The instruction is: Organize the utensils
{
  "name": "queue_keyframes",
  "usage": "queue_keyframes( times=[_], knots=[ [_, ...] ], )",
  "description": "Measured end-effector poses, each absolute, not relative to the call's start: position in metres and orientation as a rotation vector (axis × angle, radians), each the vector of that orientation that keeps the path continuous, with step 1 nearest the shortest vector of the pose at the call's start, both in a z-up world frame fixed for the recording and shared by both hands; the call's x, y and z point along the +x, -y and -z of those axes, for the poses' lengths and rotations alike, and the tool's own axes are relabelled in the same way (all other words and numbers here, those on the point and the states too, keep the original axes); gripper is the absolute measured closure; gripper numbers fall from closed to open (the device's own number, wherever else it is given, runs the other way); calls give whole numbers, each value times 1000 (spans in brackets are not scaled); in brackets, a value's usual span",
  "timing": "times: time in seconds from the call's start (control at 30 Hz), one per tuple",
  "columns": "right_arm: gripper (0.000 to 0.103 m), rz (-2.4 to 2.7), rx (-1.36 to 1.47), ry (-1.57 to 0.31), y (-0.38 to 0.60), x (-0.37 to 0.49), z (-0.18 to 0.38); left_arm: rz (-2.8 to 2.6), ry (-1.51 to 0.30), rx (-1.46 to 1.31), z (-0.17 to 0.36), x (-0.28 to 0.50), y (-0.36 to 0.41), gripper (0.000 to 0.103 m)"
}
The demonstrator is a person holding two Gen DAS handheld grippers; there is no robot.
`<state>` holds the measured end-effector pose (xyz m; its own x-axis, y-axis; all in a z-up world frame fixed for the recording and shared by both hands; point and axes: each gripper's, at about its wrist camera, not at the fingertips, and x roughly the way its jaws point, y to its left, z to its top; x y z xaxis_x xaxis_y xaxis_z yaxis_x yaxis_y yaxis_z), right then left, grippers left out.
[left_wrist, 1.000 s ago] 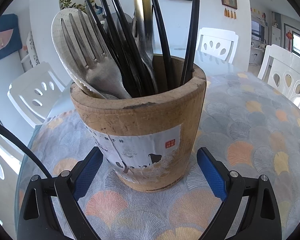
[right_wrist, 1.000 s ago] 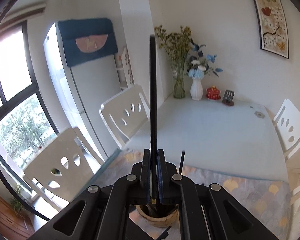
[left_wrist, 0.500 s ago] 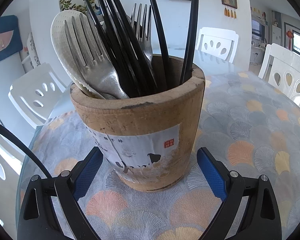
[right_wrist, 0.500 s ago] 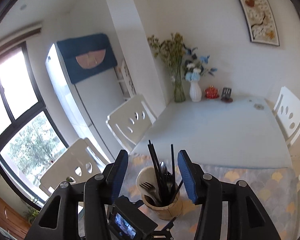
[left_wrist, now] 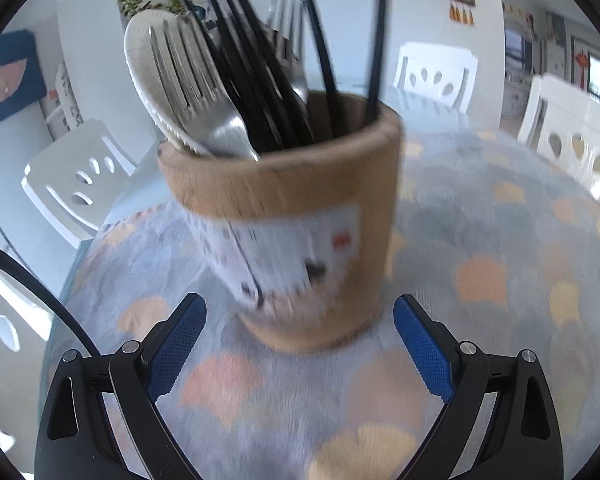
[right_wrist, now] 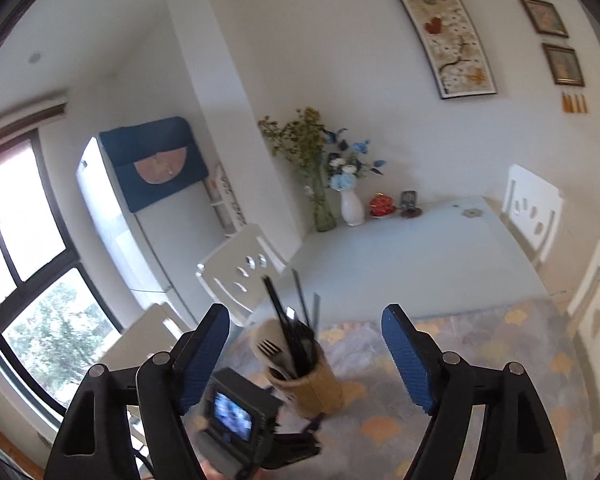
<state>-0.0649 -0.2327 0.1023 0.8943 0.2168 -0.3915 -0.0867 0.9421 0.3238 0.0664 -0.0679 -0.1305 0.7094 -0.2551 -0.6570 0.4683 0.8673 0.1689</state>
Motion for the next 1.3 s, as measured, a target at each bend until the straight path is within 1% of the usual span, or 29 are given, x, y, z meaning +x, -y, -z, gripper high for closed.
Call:
queue_keyframes(
  times=[0.13, 0.27, 0.4, 0.53, 0.57, 0.63, 0.8, 0.87, 1.0, 1.07, 1.2, 1.3],
  knots=[
    [26, -101, 289, -458, 237, -78, -79, 363, -652, 394, 129, 37, 64, 8],
    [26, -30, 304, -513, 238, -89, -52, 279, -574, 364, 106, -1, 48, 8],
    [26, 17, 380, -640, 233, -93, -12, 272, -618, 356, 79, -21, 39, 8],
    [26, 45, 371, -800, 219, -93, 18, 230, -633, 313, 44, -31, 22, 8],
    [26, 56, 353, -812, 215, -95, 19, 208, -625, 319, 36, -36, 19, 7],
    [26, 63, 309, -826, 206, -97, 14, 165, -612, 333, 21, -47, 14, 0],
    [26, 156, 128, -833, 186, -105, -13, 116, -631, 258, -14, -69, 5, 0],
    [26, 209, 91, -841, 182, -112, -20, 93, -666, 227, -23, -73, 5, 0],
    [26, 278, 190, -952, 193, -108, -22, -2, -746, 252, -25, -74, 16, 0],
    [26, 233, 245, -976, 198, -107, -25, -5, -774, 259, -28, -74, 23, 0],
    [26, 268, 130, -926, 199, -109, -44, 18, -782, 232, -35, -79, 33, 0],
    [26, 242, 143, -902, 204, -108, -51, 18, -784, 221, -35, -84, 34, 0]
  ],
)
